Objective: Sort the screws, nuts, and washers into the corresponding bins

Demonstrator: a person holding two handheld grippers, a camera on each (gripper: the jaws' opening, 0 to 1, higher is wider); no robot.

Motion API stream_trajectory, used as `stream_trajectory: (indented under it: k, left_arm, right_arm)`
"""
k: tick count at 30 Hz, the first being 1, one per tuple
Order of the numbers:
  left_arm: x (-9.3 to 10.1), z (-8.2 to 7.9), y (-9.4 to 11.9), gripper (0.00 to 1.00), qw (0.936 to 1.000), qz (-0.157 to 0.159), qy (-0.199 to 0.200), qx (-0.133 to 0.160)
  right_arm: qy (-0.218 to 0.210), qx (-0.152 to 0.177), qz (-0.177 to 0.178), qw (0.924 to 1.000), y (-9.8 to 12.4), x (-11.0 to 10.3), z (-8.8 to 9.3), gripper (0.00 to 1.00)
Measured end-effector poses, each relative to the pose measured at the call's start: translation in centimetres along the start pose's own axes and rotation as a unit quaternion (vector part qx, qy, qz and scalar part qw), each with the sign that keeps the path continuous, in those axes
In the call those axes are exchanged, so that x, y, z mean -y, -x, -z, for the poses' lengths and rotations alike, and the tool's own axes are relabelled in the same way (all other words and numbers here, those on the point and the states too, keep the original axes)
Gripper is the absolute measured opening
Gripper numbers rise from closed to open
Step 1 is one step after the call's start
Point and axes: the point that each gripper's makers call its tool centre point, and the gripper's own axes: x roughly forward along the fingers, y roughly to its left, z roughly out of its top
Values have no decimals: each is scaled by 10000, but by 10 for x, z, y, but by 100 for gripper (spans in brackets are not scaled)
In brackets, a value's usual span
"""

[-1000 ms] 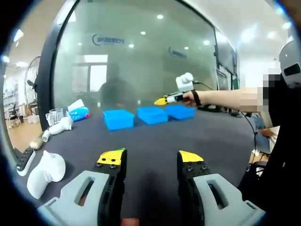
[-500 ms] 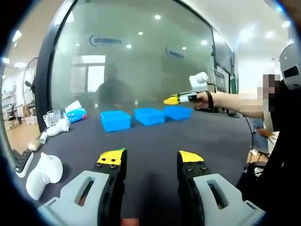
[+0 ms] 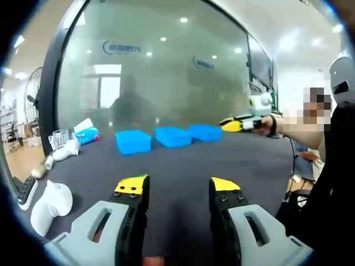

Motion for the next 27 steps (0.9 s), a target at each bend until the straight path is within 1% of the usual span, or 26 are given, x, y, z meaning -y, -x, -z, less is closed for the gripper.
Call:
stream_trajectory:
  k: [4,7,11,18,27]
  left_arm:
    - [3,2,-1,42,10000,72,-14,-37]
    - [5,3,-2,42,9999,103,-39,-71]
    - [5,3,-3,42,9999,126,-34,-78]
    - [7,1,-5,42,9998,159,-45,-64]
    - [9,1,-6,42,9998,192,-75,-83]
  right_arm:
    - [-114,-11,-126,9999,17,-14,13,34]
    - [-126,-81,-228,9996,27,-25,23,34]
    - [-140,-113,-312,9993,36,-35,31,34]
    - [-113,-134,-366,9992,45,-38,35,33]
    - [-23,-147,-508,9986,42,-44,34,33]
